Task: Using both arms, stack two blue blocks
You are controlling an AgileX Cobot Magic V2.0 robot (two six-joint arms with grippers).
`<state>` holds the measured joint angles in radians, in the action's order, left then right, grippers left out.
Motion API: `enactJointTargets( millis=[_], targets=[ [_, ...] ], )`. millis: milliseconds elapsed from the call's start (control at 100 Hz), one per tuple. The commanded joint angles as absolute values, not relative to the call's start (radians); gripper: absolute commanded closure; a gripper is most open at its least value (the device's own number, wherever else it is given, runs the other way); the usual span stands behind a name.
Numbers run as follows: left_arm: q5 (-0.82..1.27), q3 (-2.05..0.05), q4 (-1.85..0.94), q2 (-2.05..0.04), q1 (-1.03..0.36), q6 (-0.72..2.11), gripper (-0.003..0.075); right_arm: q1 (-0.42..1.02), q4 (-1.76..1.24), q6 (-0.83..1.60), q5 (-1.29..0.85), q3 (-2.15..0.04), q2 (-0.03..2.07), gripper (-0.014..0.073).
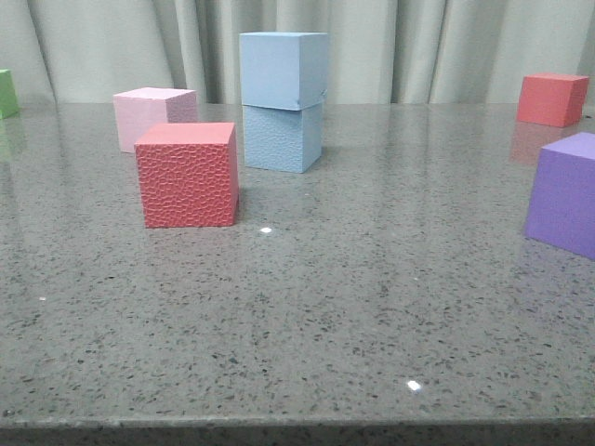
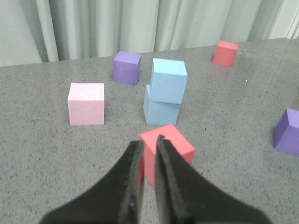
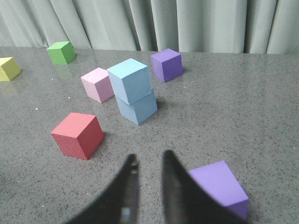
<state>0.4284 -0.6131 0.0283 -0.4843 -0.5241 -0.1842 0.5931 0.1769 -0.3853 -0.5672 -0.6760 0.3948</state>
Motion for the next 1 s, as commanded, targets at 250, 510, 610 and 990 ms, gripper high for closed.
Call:
enactJointTargets(
  millis=[250,510,610,990],
  targets=[
    [0.329,-0.504,0.016,-0.268,-0.533,-0.191,0.0738,0.592,0.272,-0.358,-0.451,-0.641,0.312,0.0706],
    [0.337,-0.436,0.016,-0.133,-0.533,-0.191,0.0738,0.592,0.273,-0.358,-0.446,-0.566,0.212,0.0706],
    [0.344,-0.435,0.014,-0.111,-0.533,-0.191,0.0738,0.592,0.272,-0.359,-0.450,-0.553,0.190,0.0706],
    [0.344,-0.435,0.014,-0.109,-0.533,-0.191,0.0738,0.592,0.271,-0.359,-0.454,-0.546,0.189,0.0706]
  ],
)
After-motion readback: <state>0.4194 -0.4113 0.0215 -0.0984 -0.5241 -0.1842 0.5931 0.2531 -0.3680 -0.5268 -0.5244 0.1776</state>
